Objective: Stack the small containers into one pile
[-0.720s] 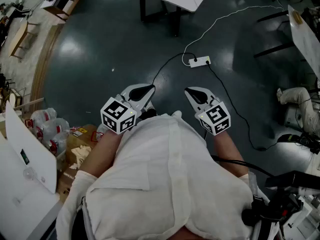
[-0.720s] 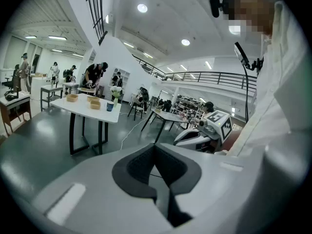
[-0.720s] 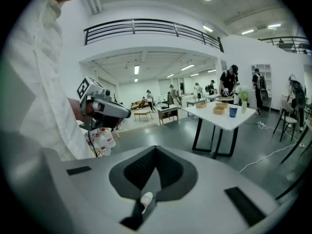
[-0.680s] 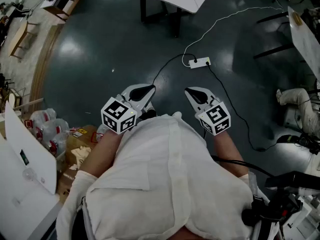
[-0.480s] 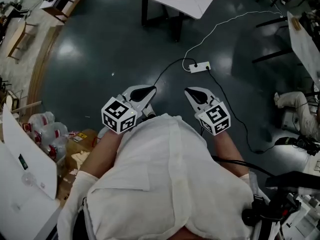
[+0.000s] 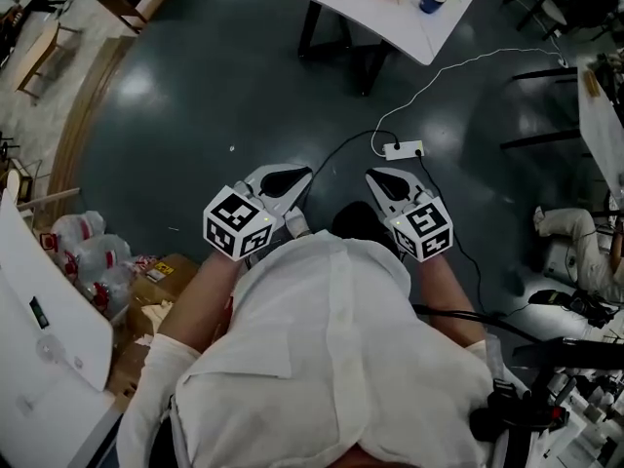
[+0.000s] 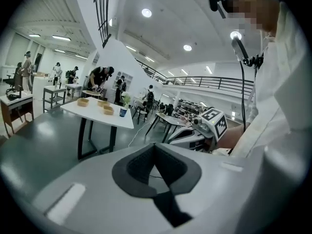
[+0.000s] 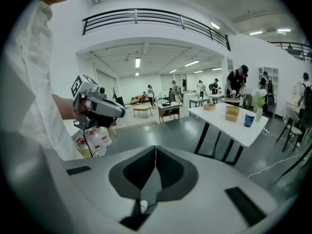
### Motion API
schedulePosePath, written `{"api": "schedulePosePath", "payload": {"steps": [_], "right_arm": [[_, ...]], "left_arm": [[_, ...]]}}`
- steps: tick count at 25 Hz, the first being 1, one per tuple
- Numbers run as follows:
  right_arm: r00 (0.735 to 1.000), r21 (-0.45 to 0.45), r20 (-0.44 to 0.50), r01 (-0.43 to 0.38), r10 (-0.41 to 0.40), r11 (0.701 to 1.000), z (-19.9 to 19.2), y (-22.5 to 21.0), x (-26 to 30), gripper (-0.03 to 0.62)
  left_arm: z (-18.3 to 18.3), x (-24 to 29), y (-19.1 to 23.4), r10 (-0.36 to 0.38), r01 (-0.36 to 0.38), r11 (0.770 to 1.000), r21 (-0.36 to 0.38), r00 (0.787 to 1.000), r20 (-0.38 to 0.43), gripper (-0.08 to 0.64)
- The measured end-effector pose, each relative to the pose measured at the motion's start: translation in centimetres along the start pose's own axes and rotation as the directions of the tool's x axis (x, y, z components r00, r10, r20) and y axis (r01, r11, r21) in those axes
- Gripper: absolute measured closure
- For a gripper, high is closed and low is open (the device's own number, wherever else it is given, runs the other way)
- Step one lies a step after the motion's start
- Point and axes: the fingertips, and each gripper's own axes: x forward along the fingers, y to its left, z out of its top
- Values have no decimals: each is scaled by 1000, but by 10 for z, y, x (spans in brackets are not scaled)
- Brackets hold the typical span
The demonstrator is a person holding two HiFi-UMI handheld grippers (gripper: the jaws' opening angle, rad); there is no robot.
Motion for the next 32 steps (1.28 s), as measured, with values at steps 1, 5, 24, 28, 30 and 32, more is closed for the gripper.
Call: {"api": "schedulePosePath", "payload": {"steps": [1,5,24,28,30,32], "right_arm": [[1000,-5,-3,-5,5,1000,5,-1,6,588],[999,-18,-18,-36,36,999,20,-19,32,588],[988,-114,14,-150,153,982,123,-231,162,586],[988,-88,-3,-156,156,984,124,-262,180,586],[989,-73,-7,-151,151,986,126,-272,188,588],[990,-59,-3,-138,138,989,131,-284,198,586]], "left_arm": [[1,-3,8,11,-11,1000,-6,1000,4,552],[10,-4,44,65,-64,997,-46,998,19,552],[146,116,209,165,-164,985,-53,986,17,552],[160,138,235,174,-173,982,-70,985,10,552],[165,145,246,174,-173,982,-75,985,6,552],[171,151,261,172,-171,982,-81,985,4,552]]}}
